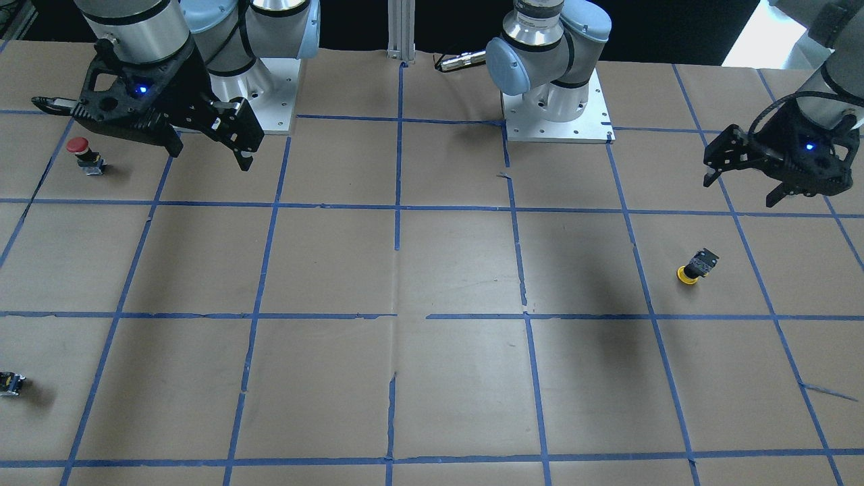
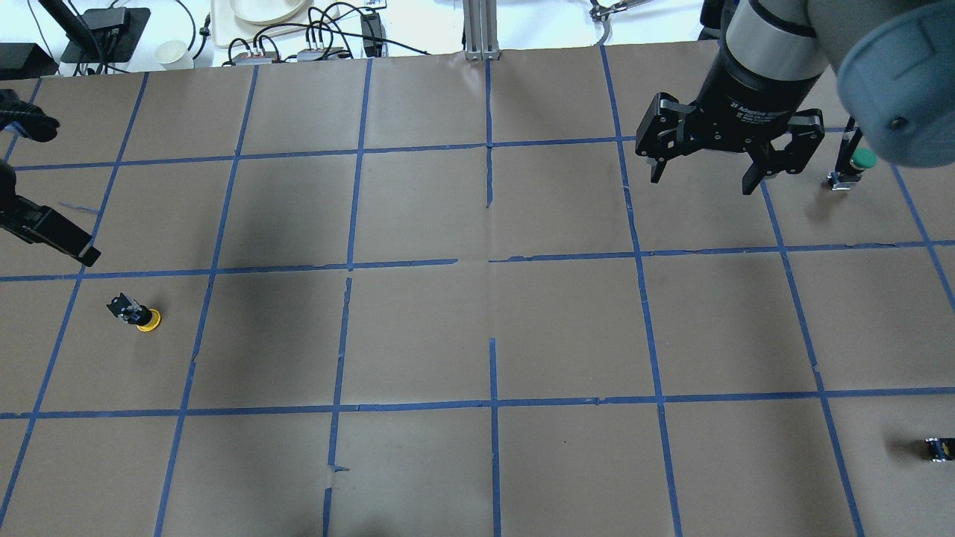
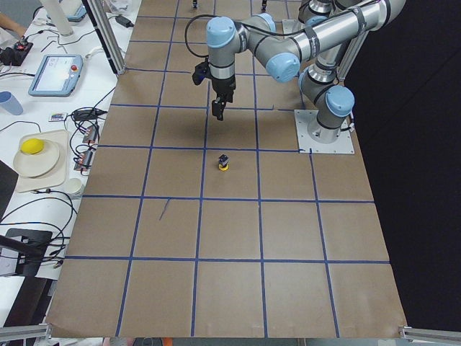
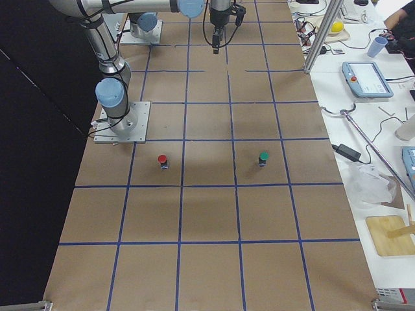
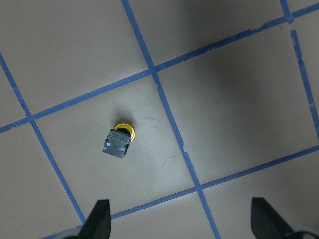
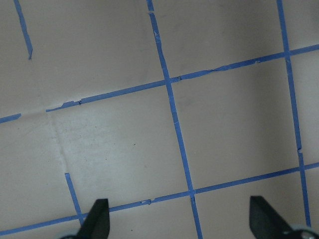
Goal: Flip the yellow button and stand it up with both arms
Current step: 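Move the left gripper down toward the yellow button switch lying on its side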
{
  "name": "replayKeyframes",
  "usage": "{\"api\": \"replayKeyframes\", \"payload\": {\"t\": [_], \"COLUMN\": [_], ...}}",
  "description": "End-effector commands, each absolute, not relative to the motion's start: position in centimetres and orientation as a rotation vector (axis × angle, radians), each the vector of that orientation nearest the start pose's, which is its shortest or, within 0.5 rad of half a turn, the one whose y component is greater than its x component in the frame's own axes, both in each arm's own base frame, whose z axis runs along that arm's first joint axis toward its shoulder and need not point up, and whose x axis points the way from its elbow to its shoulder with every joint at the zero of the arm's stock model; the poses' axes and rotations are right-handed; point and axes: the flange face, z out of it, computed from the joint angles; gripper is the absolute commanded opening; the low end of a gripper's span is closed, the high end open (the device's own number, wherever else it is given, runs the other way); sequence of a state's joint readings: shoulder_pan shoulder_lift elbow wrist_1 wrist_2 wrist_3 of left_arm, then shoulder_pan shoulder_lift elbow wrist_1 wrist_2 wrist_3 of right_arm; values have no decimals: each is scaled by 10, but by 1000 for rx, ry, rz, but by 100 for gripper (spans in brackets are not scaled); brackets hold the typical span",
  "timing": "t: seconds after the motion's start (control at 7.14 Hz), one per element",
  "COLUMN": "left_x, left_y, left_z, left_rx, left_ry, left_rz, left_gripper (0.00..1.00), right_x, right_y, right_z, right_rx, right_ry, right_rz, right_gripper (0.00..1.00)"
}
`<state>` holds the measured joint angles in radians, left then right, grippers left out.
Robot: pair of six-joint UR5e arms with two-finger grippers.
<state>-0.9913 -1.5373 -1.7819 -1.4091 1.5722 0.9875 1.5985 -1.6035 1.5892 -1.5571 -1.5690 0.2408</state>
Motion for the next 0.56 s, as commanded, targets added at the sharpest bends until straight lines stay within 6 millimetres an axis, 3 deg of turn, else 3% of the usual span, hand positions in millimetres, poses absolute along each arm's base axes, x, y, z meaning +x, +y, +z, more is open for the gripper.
{"api": "replayKeyframes", "payload": {"t": [0.0, 0.14, 0.42], "left_x": [189, 193, 188], "left_y": [-457, -462, -454], "left_z": [373, 353, 310], "left_rx": [833, 934, 1247], "left_ry": [3084, 2992, 2914], "left_rz": [-157, -218, -157], "left_gripper": [99, 99, 99], "right_x": [147, 147, 147], "right_y": [-474, -474, -474], "right_z": [493, 493, 493], "right_rx": [334, 334, 337], "right_ry": [3122, 3122, 3122], "right_rz": [3, 3, 3], "right_gripper": [100, 100, 100]}}
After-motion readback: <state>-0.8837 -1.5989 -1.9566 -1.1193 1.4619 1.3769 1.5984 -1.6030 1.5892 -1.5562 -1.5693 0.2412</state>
